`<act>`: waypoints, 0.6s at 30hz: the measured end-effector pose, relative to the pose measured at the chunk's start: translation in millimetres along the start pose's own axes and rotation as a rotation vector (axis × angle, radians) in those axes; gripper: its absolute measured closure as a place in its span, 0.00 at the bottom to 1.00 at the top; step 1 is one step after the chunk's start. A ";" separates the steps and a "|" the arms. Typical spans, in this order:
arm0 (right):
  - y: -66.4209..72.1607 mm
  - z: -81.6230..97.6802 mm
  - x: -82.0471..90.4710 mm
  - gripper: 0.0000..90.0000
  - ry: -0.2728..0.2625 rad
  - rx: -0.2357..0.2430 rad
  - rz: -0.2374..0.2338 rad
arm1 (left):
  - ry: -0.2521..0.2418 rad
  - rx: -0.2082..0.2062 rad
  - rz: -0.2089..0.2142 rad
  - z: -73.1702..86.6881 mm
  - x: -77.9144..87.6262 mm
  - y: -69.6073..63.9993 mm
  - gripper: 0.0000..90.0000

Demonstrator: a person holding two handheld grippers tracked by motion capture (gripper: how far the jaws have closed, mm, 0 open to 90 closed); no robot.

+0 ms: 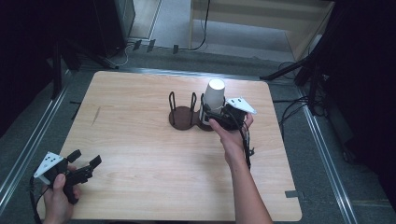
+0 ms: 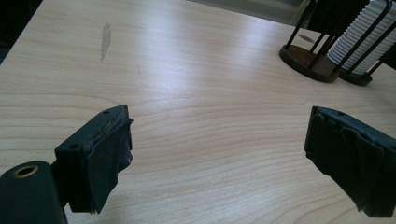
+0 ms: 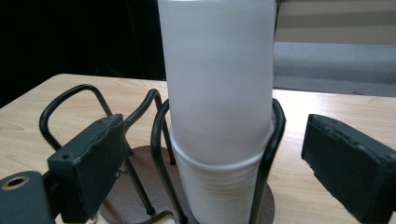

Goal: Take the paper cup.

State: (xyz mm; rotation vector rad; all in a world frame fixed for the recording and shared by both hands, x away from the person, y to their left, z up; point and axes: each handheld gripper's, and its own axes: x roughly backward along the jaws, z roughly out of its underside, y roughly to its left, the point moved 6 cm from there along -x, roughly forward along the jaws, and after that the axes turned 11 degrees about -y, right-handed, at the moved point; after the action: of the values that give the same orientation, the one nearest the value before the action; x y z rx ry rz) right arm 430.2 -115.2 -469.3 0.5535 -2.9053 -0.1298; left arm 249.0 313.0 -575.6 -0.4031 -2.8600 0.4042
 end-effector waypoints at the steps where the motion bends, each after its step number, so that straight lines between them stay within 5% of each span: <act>1: 0.4 -0.3 -2.3 0.08 0.004 0.000 0.005 | 0.000 0.000 0.001 0.0 0.0 0.0 0.09; 18: 1.0 -4.3 -33.2 0.11 0.026 0.014 0.069 | 0.007 0.000 0.012 0.2 -0.3 -0.1 0.09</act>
State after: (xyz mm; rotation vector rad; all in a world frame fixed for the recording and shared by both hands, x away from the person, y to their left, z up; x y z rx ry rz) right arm 461.0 -102.2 -470.3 0.4529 -2.8986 -0.0917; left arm 249.2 312.8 -575.8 -0.4211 -2.8521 0.4038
